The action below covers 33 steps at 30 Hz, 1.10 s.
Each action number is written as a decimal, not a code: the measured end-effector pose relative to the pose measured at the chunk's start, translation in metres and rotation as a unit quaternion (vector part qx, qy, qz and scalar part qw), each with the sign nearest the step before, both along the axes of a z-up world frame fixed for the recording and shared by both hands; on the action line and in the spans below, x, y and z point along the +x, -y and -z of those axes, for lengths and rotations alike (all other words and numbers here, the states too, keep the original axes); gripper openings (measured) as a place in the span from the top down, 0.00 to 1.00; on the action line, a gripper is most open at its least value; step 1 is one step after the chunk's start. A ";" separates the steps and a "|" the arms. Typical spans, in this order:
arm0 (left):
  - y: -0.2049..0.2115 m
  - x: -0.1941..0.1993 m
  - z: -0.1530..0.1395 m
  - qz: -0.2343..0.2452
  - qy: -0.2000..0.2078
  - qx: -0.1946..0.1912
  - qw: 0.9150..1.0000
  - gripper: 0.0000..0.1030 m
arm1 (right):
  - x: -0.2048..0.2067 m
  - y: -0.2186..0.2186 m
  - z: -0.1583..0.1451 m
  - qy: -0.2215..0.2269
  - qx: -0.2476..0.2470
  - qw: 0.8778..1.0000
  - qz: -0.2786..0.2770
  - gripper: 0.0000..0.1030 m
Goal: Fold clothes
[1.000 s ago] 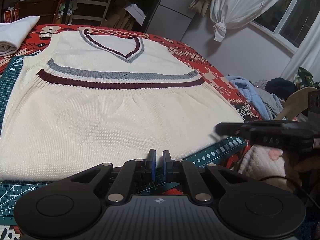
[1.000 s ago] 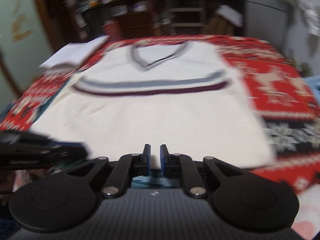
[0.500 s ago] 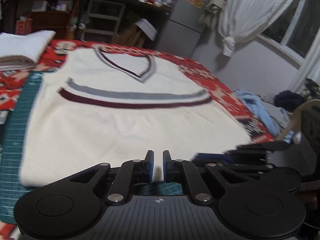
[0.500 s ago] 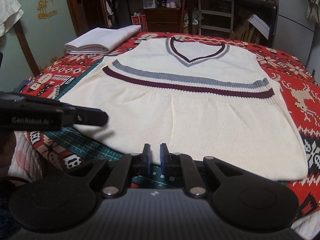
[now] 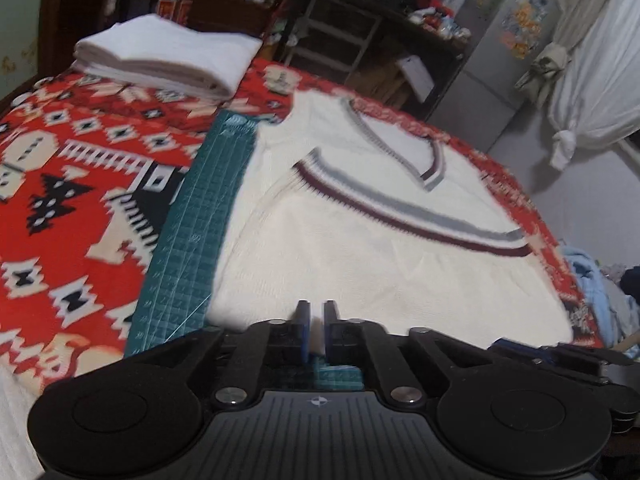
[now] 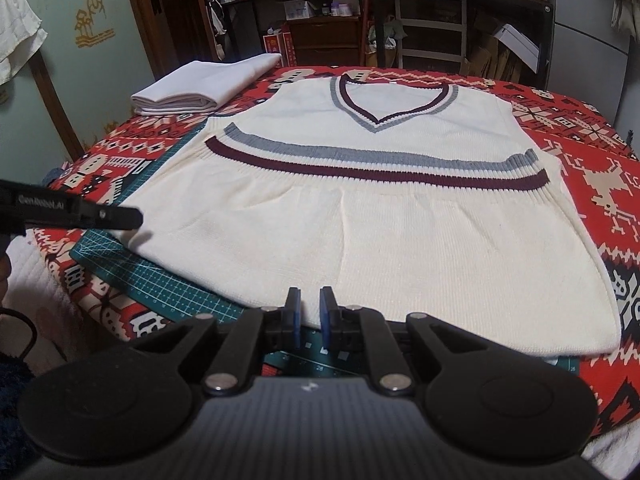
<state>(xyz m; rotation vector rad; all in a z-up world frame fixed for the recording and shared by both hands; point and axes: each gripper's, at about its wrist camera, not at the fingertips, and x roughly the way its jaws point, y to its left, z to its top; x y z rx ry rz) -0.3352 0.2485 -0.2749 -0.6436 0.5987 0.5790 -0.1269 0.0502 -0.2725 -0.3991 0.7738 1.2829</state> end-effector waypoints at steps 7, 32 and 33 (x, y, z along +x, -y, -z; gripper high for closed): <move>-0.020 -0.020 0.013 -0.073 -0.022 -0.040 0.996 0.97 | 0.003 0.002 -0.001 -0.007 0.003 1.000 0.008 0.90; 0.004 0.084 0.019 0.100 -0.025 0.085 0.991 0.93 | 0.021 -0.078 0.003 0.025 0.015 0.999 0.019 0.97; 0.003 0.082 0.023 0.098 -0.020 0.085 0.991 0.93 | 0.023 -0.081 0.005 0.023 0.016 0.999 0.022 0.97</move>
